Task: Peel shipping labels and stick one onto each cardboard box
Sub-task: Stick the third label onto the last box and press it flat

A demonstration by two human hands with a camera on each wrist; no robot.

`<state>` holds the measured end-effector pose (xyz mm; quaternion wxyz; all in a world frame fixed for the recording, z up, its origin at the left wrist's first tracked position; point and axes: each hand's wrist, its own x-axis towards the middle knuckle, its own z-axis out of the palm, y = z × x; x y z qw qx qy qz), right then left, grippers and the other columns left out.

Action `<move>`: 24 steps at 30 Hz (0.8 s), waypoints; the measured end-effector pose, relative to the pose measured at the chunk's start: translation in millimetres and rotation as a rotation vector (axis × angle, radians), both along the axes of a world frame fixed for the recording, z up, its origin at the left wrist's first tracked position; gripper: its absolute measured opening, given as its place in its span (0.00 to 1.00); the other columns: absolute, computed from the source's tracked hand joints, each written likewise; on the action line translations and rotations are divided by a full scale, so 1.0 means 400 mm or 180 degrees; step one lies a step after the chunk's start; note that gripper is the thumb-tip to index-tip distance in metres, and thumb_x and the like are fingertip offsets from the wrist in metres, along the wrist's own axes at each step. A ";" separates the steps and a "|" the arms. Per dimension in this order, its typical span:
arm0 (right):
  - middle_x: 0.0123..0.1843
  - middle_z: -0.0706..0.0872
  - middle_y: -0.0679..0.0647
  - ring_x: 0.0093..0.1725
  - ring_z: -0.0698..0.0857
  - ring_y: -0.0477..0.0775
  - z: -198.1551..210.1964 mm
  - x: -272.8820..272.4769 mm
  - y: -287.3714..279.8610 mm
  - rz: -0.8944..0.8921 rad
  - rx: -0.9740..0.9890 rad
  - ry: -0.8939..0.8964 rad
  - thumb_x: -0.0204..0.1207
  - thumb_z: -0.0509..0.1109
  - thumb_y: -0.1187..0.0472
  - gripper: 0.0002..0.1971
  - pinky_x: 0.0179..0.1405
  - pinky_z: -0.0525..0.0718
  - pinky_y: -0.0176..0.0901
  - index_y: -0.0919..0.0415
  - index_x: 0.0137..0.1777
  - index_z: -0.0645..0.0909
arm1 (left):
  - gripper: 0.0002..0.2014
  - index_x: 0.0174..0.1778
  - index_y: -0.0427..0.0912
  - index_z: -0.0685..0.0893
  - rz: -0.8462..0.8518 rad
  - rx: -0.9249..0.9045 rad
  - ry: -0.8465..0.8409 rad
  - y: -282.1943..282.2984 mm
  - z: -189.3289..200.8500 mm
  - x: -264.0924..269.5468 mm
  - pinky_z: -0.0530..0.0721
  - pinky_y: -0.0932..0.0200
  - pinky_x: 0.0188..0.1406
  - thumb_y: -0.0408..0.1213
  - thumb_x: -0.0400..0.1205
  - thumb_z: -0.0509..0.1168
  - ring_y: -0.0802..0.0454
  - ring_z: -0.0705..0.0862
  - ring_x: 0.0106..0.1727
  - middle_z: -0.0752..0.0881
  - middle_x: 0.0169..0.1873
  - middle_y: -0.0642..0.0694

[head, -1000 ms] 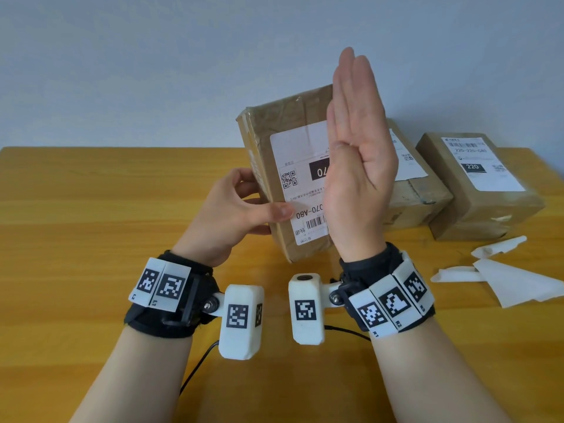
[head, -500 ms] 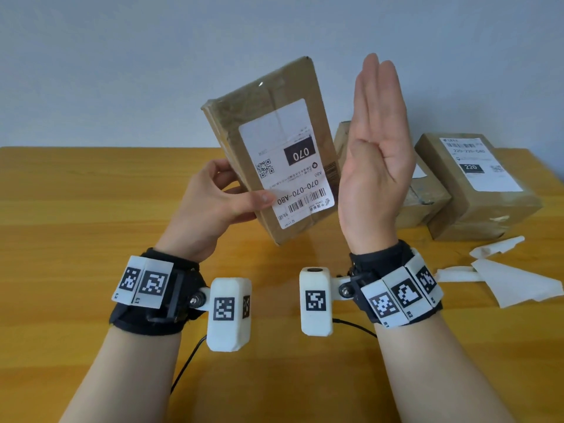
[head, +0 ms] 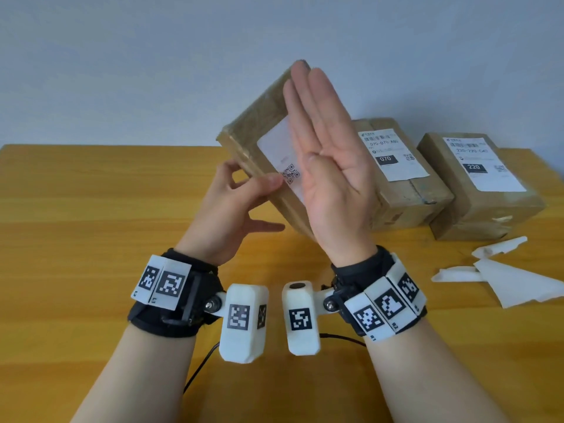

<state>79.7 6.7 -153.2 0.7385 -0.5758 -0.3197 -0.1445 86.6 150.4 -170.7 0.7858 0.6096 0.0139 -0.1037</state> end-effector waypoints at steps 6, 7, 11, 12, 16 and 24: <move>0.88 0.54 0.82 0.90 0.58 0.77 -0.007 -0.001 0.005 0.0004 -0.0131 0.0202 0.78 0.43 0.91 0.34 0.90 0.56 0.72 0.84 0.86 0.44 | 0.45 0.75 0.41 0.73 0.0150 0.0068 -0.0083 -0.007 -0.004 0.002 0.93 0.28 0.54 0.45 0.63 0.83 0.38 0.93 0.62 0.88 0.68 0.33; 0.88 0.55 0.80 0.90 0.58 0.76 -0.010 0.001 0.005 0.0012 -0.0140 0.0229 0.79 0.44 0.91 0.33 0.90 0.58 0.72 0.84 0.86 0.45 | 0.45 0.76 0.41 0.73 0.0133 0.0085 -0.0119 -0.007 -0.003 0.002 0.93 0.29 0.54 0.46 0.64 0.83 0.39 0.93 0.61 0.89 0.67 0.34; 0.89 0.55 0.79 0.90 0.58 0.75 -0.014 0.006 0.000 0.0000 -0.0121 0.0327 0.81 0.44 0.89 0.33 0.90 0.58 0.70 0.82 0.87 0.45 | 0.43 0.76 0.40 0.74 0.0172 0.0138 -0.0201 -0.007 -0.005 0.005 0.93 0.29 0.54 0.49 0.67 0.82 0.36 0.94 0.58 0.89 0.65 0.32; 0.89 0.54 0.80 0.90 0.58 0.75 -0.014 0.006 -0.001 -0.0013 -0.0104 0.0349 0.80 0.44 0.89 0.33 0.91 0.57 0.68 0.82 0.86 0.45 | 0.43 0.76 0.39 0.74 0.0191 0.0127 -0.0199 -0.007 -0.007 0.006 0.93 0.28 0.55 0.48 0.67 0.82 0.36 0.94 0.58 0.88 0.65 0.31; 0.88 0.54 0.82 0.90 0.57 0.77 -0.010 0.005 -0.005 0.0018 -0.0049 0.0274 0.79 0.44 0.90 0.33 0.91 0.56 0.70 0.84 0.85 0.45 | 0.41 0.74 0.37 0.75 0.0171 0.0073 -0.0226 -0.005 -0.014 0.009 0.93 0.31 0.55 0.46 0.66 0.82 0.35 0.94 0.58 0.89 0.64 0.29; 0.86 0.52 0.87 0.89 0.54 0.83 -0.018 0.005 -0.009 0.0003 -0.0027 -0.0028 0.77 0.42 0.92 0.31 0.90 0.54 0.75 0.90 0.83 0.44 | 0.40 0.73 0.37 0.75 0.0219 0.0069 -0.0328 -0.006 -0.010 0.006 0.94 0.36 0.52 0.44 0.67 0.82 0.37 0.94 0.59 0.89 0.64 0.31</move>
